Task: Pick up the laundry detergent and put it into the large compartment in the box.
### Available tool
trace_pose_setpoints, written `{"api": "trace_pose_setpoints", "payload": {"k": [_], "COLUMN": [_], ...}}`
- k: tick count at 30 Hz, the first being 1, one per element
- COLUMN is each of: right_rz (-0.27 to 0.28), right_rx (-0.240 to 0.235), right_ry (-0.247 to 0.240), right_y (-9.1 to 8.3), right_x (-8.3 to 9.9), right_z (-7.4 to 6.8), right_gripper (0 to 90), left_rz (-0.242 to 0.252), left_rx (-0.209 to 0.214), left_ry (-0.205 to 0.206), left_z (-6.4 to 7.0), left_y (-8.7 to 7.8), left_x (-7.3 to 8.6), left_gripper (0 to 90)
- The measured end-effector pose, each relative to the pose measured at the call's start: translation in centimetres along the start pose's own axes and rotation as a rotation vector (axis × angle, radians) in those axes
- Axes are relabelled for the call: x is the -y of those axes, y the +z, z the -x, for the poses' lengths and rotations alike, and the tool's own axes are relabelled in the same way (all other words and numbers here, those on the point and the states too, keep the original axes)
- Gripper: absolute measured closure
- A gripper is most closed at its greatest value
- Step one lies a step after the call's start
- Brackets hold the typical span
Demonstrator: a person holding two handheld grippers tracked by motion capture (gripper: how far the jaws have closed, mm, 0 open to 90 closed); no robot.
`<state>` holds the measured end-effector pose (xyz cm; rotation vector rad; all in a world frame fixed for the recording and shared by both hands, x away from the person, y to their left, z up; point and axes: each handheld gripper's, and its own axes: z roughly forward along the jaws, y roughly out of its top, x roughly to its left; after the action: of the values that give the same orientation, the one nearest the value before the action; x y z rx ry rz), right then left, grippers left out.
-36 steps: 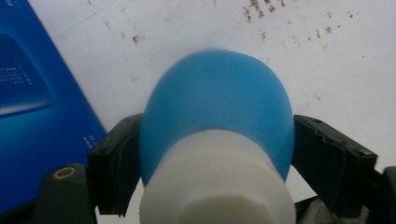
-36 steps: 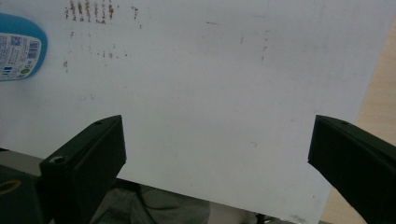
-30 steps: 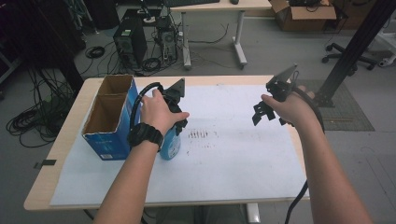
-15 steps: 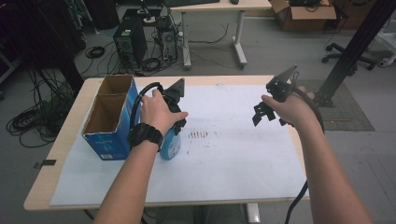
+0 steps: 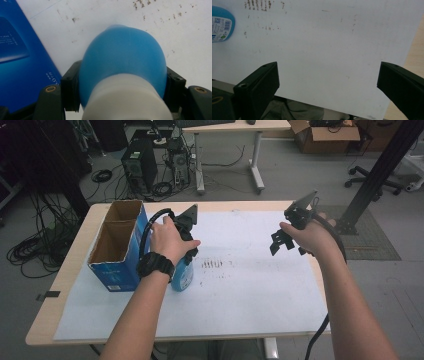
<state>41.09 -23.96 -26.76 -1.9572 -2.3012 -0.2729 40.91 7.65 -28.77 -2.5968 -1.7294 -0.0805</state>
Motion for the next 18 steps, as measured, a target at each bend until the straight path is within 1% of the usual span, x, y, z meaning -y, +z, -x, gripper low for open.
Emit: {"api": "trace_pose_setpoints", "payload": {"k": [10, 16, 17, 18], "right_rz": [-0.003, 0.0, 0.003, 0.01], "right_rx": [0.001, -0.002, -0.002, -0.009], "right_ry": [0.0, -0.005, -0.002, -0.003], "right_y": [-0.03, -0.26, -0.28, -0.33], "right_x": [-0.02, -0.03, -0.04, -0.06], "right_z": [0.02, -0.07, -0.1, -0.11], "right_gripper": [4.1, 4.1, 4.2, 4.3], "left_rz": [0.002, 0.001, 0.0, 0.0], "left_rx": [0.011, 0.014, 0.017, 0.016], "left_ry": [0.001, 0.005, 0.001, 0.003], "left_z": [-0.12, -0.14, -0.11, -0.12], "left_y": [-0.03, -0.14, -0.16, -0.18], "left_x": [0.0, -0.02, -0.01, -0.01], "left_gripper": [35.9, 36.4, 36.4, 36.6]}}
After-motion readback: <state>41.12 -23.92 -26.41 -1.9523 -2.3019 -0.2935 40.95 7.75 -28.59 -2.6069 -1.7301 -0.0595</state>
